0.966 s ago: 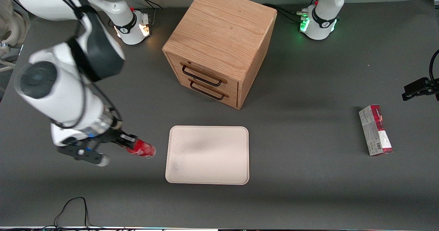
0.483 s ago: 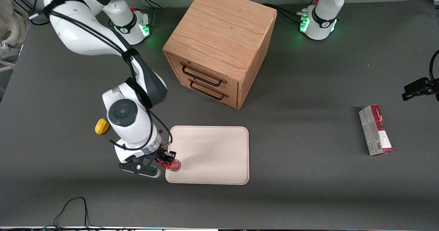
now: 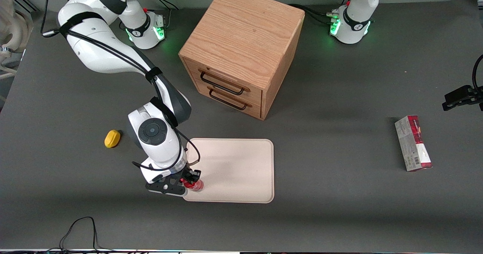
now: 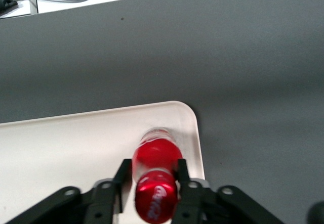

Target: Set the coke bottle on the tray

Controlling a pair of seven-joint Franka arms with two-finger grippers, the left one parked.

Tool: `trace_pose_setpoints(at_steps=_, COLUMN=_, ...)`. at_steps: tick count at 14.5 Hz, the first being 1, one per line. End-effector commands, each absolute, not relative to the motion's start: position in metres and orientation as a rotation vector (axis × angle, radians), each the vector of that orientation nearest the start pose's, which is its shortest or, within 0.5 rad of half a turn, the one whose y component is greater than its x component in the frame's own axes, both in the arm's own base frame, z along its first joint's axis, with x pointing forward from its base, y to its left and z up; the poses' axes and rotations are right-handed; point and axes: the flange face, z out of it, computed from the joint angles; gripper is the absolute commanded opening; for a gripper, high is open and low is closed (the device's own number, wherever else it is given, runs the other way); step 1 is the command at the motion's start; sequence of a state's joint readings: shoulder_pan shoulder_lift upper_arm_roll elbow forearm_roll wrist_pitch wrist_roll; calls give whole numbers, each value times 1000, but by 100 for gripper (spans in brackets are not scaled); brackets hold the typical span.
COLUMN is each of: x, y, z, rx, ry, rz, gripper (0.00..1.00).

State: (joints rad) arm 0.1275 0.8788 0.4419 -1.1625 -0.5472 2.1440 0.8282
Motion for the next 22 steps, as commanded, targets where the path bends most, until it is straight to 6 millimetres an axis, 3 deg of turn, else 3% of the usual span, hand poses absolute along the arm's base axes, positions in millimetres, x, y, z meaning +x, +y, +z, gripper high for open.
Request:
trace_pose_setpoints(at_steps=1, x=715, y=304, z=320, rx=-3120, ry=266, rz=-418, gripper=100)
trace_pose_setpoints(at_steps=7, x=721, y=300, z=353, rx=-3077, ry=297, rz=-489, gripper=100)
trace_pose_setpoints(at_steps=8, x=721, y=296, z=365, rx=-3074, ry=301, rz=-508, gripper=100)
trace_pose_setpoints(at_steps=10, x=713, y=291, z=411, rx=-3063, ry=306, rz=-509, gripper=100)
trace_pose_setpoints(at_steps=12, x=707, y=253, z=455, rx=-3082, ry=223, rz=-369, gripper=100)
trace_pose_setpoints(at_steps=14, x=700, y=195, z=503, rx=-3046, ry=172, rz=-262, gripper=100)
trace_pose_setpoints(at_steps=16, x=675, y=160, z=529, rx=-3087, ry=26, rz=-194, gripper=100)
trace_pose_setpoints(at_steps=20, x=629, y=108, z=552, rx=-3148, ry=15, rz=-42, gripper=100)
trace_pose_setpoints(at_steps=22, x=610, y=80, z=574, rx=-3132, ry=18, rz=24, gripper=100)
